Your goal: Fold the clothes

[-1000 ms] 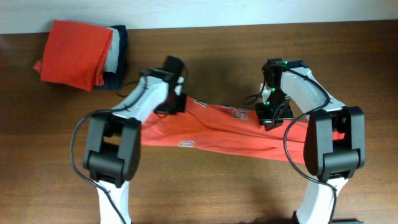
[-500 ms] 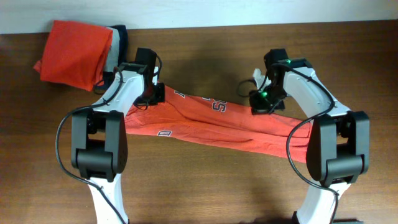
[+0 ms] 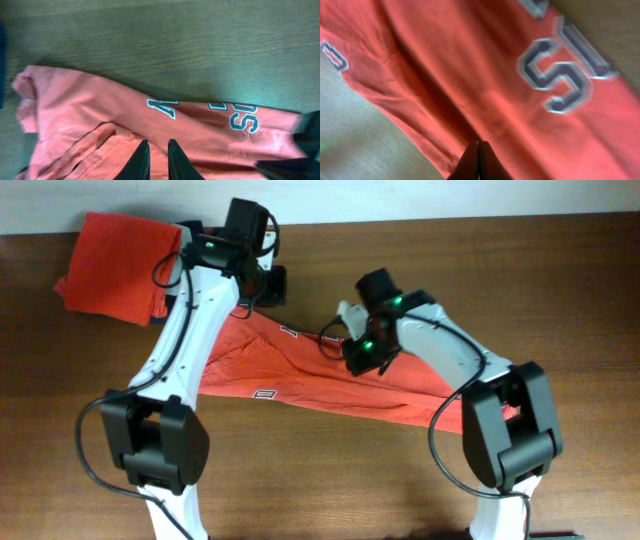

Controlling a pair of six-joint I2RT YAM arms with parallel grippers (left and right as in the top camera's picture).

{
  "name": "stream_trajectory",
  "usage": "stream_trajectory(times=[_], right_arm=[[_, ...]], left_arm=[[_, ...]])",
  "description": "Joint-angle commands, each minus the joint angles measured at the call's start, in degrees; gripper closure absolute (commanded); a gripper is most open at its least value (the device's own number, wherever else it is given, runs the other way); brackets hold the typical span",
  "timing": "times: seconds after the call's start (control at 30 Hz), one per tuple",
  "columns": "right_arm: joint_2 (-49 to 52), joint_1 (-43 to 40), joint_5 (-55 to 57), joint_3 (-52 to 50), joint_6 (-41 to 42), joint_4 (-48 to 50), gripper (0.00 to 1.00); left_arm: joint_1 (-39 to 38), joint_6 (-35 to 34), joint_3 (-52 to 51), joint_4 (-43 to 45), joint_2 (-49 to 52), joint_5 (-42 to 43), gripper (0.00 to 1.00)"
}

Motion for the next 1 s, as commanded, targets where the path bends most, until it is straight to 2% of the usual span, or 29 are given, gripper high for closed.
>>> stream_trajectory(times=[0.0, 0.03, 0.07, 0.13, 0.2, 0.43, 0.73, 0.97], right_arm=[[-0.8, 3.5, 2.3, -3.5, 0.2, 3.5, 0.96], [-0.8, 4.0, 2.5, -4.4, 1.0, 4.8, 0.96], [-0.8, 4.7, 2.9, -5.5, 1.2, 6.6, 0.96], [-0.8, 5.4, 4.5, -6.8, 1.2, 9.2, 0.96], [-0.8, 5.8, 4.5, -6.6, 1.2, 10.5, 0.96], [-1.0, 5.7, 3.5, -1.4, 1.2, 9.1, 0.96], [2.4, 5.7, 3.7, -1.5, 2.9, 20.8, 0.96], [6.6, 8.0, -0.4, -1.5, 5.5, 23.6, 0.96]], left_arm=[[1.4, 0.7, 0.4, -3.0, -1.2, -8.7, 0.78], [1.5, 0.7, 0.4, -3.4, -1.2, -10.8, 0.72], [1.8, 0.7, 0.4, -3.8, -1.2, -13.5, 0.54], [2.2, 0.7, 0.4, -4.2, -1.2, -16.6, 0.42], [2.2, 0.7, 0.4, -4.5, -1.2, -17.3, 0.01], [2.1, 0.7, 0.4, -4.5, -1.2, -17.3, 0.01], [2.1, 0.7, 0.4, -4.5, -1.2, -17.3, 0.01], [2.1, 0.7, 0.4, -4.5, -1.2, -17.3, 0.01]])
